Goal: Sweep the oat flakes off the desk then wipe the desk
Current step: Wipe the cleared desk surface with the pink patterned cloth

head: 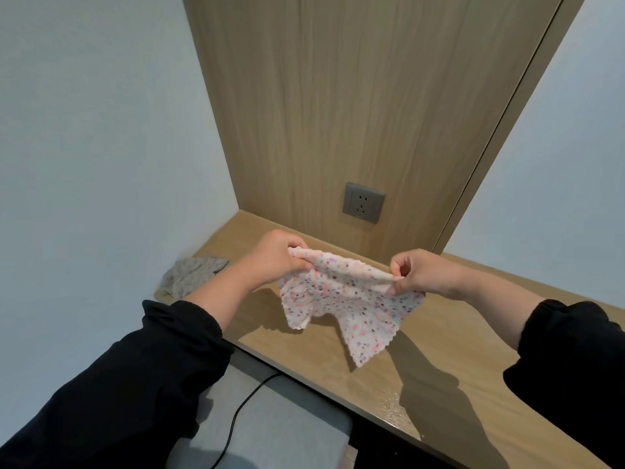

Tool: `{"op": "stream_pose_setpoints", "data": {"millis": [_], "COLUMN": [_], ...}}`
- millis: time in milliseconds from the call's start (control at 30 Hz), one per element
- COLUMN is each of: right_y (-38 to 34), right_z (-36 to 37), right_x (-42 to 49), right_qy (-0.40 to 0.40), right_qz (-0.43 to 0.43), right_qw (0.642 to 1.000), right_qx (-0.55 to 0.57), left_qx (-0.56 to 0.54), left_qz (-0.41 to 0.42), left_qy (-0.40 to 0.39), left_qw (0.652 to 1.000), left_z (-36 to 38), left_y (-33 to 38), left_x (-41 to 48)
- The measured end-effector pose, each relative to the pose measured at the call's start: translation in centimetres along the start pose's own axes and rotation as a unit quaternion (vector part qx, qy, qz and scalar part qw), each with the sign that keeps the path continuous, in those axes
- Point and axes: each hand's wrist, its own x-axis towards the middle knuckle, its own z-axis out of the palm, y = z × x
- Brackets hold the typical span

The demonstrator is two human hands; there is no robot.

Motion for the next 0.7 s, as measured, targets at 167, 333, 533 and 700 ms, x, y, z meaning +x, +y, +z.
{"op": "stream_pose_setpoints", "data": {"millis": [167,333,533,700], "right_y": [-0.4,-1.4,3.8,10.8], "right_z": [0.0,-0.4,2.4,7.4], "right_x": [0.9,0.1,-2.2,-1.5], "right_qy": [0.148,0.297,0.186,-0.015], "right_qz": [0.01,-0.051,-0.055,-0.003], "right_qw": [0.979,0.949,0.953,0.954], "right_qx": [-0.138,-0.091,-0.231,-0.299], "left_qx": [0.122,0.062,0.159,0.114], "left_qz": [-0.018,0.054,0.118,-0.003], "left_qy": [0.065,0.234,0.088,-0.214], "left_qw": [0.99,0.969,0.976,0.97], "left_z": [0.7,0.9,4.7,10.4], "left_y": [-0.3,0.1,-3.2,-6.8], "left_x": [0.6,0.5,-3.0,-5.3]}}
